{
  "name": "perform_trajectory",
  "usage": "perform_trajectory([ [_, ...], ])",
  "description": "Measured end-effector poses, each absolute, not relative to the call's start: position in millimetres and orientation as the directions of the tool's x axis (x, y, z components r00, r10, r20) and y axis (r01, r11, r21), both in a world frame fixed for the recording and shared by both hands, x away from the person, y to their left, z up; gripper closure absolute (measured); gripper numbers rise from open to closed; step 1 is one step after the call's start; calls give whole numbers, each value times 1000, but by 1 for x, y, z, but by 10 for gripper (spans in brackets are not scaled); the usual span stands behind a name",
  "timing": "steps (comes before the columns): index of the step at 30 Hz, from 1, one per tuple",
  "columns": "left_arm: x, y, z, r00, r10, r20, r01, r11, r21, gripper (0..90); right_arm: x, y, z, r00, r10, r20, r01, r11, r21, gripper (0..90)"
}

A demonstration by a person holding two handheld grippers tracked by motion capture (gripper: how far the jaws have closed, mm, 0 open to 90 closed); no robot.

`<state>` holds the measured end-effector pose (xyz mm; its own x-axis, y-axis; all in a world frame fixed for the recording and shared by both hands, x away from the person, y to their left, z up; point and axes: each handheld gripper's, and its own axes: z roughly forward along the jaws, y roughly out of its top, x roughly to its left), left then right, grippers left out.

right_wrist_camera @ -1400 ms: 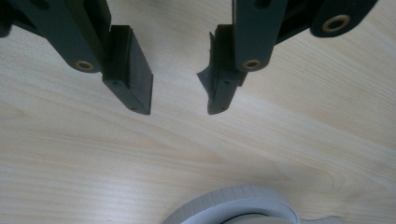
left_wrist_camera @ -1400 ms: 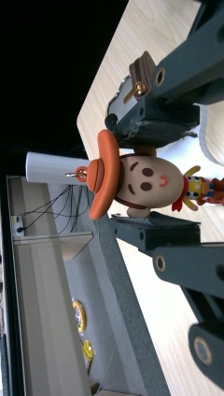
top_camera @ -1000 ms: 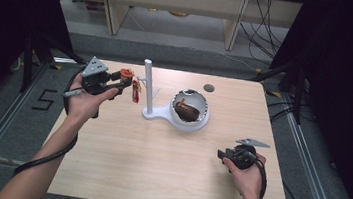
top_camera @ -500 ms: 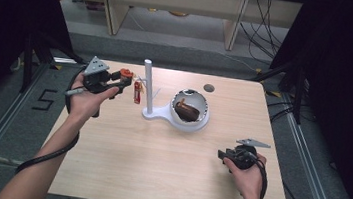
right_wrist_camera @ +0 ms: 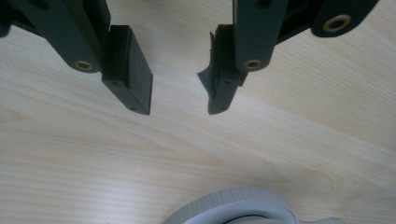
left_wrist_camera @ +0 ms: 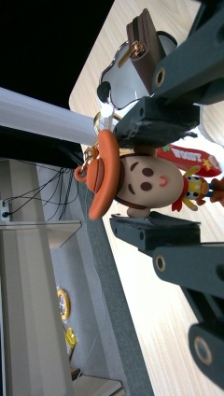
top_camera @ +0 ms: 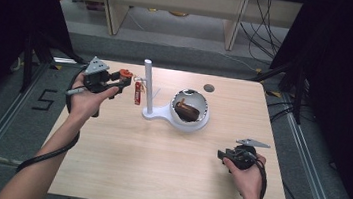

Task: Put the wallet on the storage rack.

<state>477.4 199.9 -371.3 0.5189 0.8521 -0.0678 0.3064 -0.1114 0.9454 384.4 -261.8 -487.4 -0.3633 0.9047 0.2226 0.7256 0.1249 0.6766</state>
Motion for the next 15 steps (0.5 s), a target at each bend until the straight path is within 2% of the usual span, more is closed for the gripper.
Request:
perform_trajectory([
  [12, 479, 202, -382, 509, 857, -79, 329, -108, 938, 550, 385, -261, -489, -371, 900, 229, 710, 116, 694, 606],
  [15, 479, 203, -385, 508, 858, -80, 333, -109, 937, 550, 386, -264, -489, -386, 903, 189, 700, 153, 698, 606],
])
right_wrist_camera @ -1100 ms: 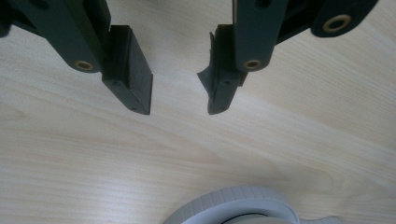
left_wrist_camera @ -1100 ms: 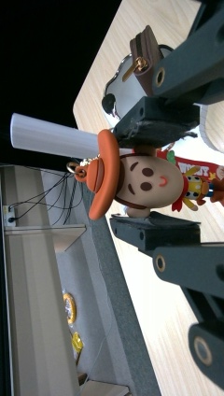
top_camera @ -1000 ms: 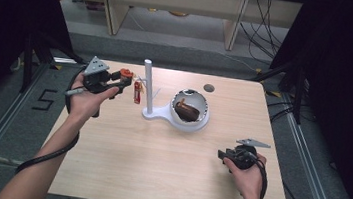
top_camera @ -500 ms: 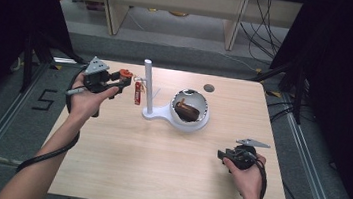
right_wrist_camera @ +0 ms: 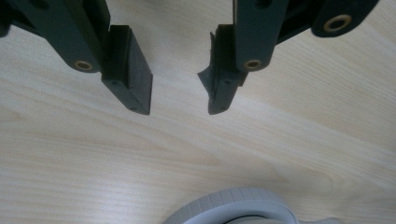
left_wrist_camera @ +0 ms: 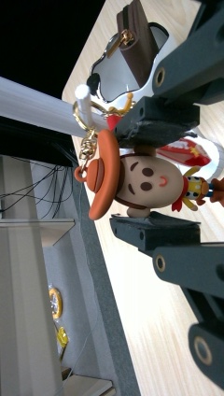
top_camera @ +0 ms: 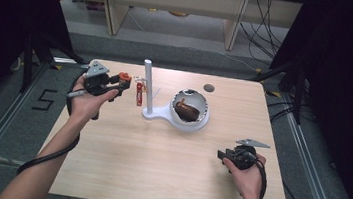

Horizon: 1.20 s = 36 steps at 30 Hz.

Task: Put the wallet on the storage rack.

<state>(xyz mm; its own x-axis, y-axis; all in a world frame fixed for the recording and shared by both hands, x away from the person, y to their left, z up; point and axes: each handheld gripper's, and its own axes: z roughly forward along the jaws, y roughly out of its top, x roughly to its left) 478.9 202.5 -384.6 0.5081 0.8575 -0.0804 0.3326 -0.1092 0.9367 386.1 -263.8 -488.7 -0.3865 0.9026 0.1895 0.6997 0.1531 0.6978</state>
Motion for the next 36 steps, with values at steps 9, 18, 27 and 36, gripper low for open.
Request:
perform_trajectory([
  [9, 481, 201, -395, 506, 859, -79, 354, -124, 927, 550, 386, -263, -488, -387, 903, 184, 696, 155, 701, 603],
  [18, 482, 196, -411, 516, 854, -64, 384, -163, 909, 550, 385, -263, -488, -390, 897, 207, 696, 141, 704, 597],
  [27, 483, 189, -421, 522, 851, -60, 397, -181, 900, 550, 386, -262, -488, -391, 903, 178, 689, 158, 707, 595],
  [36, 485, 181, -428, 538, 842, -42, 401, -212, 891, 550, 385, -262, -488, -394, 901, 182, 690, 159, 706, 595],
])
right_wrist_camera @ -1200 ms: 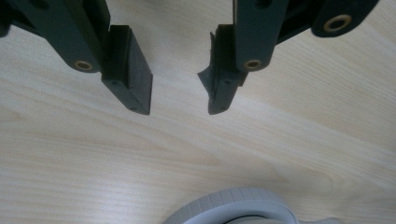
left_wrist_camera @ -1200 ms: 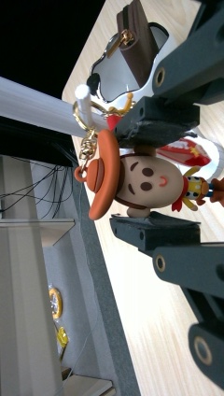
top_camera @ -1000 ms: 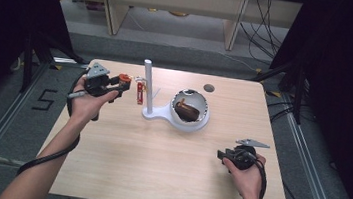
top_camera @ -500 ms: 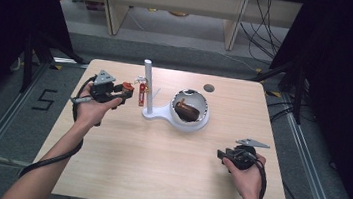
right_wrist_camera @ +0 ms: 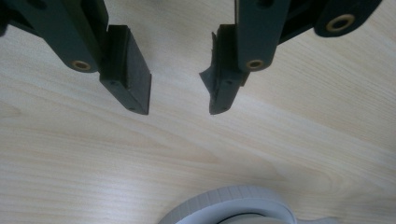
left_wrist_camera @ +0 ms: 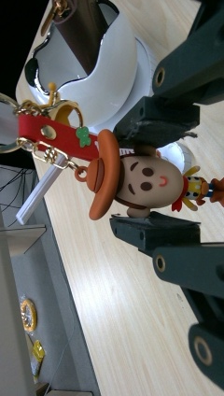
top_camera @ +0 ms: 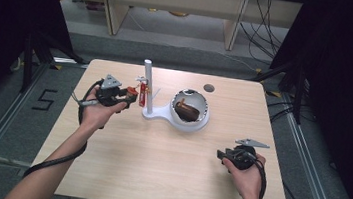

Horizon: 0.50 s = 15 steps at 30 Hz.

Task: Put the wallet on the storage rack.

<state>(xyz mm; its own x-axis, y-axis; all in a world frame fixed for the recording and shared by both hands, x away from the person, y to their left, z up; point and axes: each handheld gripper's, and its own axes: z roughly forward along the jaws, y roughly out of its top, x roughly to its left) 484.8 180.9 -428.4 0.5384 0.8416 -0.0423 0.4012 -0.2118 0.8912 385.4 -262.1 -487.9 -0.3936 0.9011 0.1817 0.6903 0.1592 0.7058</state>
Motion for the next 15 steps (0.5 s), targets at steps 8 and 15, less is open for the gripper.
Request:
perform_trajectory([
  [8, 484, 174, -434, 569, 822, -36, 393, -233, 890, 545, 386, -262, -488, -390, 904, 176, 690, 160, 706, 593],
  [15, 472, 182, -437, 584, 812, -13, 397, -271, 877, 425, 385, -263, -488, -395, 901, 178, 684, 159, 712, 585],
])
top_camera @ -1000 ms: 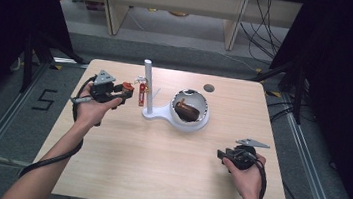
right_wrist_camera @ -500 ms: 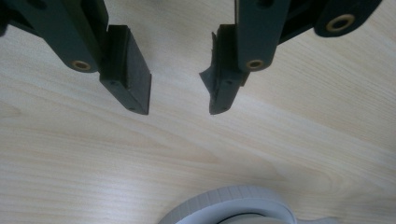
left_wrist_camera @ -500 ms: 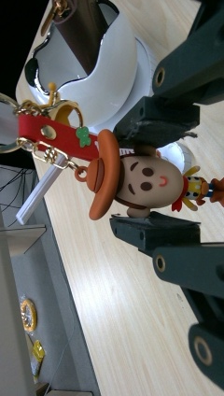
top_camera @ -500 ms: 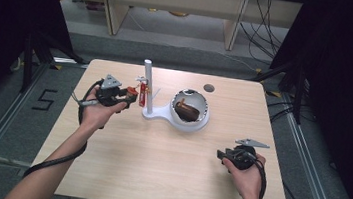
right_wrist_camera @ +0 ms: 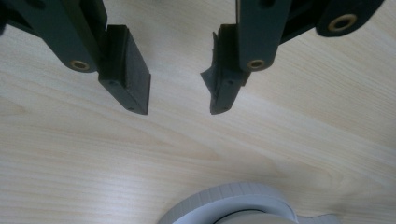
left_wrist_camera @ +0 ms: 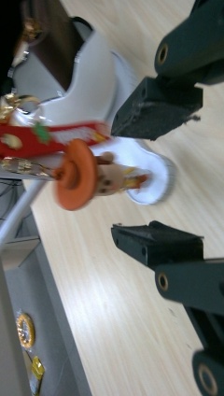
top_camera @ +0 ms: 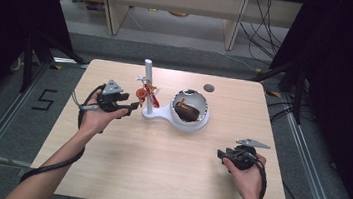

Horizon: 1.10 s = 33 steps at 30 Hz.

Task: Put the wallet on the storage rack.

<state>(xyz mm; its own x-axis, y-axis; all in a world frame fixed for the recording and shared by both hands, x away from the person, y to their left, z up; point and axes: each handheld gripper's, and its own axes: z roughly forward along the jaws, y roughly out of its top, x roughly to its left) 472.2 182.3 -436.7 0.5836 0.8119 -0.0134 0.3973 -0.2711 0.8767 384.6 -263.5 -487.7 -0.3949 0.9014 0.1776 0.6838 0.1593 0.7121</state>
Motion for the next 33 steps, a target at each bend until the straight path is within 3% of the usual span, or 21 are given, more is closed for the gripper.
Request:
perform_trajectory([
  [17, 402, 252, -468, 476, 879, 31, 380, -238, 894, 360, 383, -263, -490, -396, 905, 155, 635, 148, 758, 542],
  [24, 375, 280, -494, 403, 915, 12, 384, -181, 905, 359, 380, -264, -493, -380, 909, 170, 637, 123, 761, 526],
  [33, 366, 293, -515, 351, 935, -47, 376, -94, 922, 352, 378, -273, -501, -398, 908, 130, 581, 140, 802, 497],
])
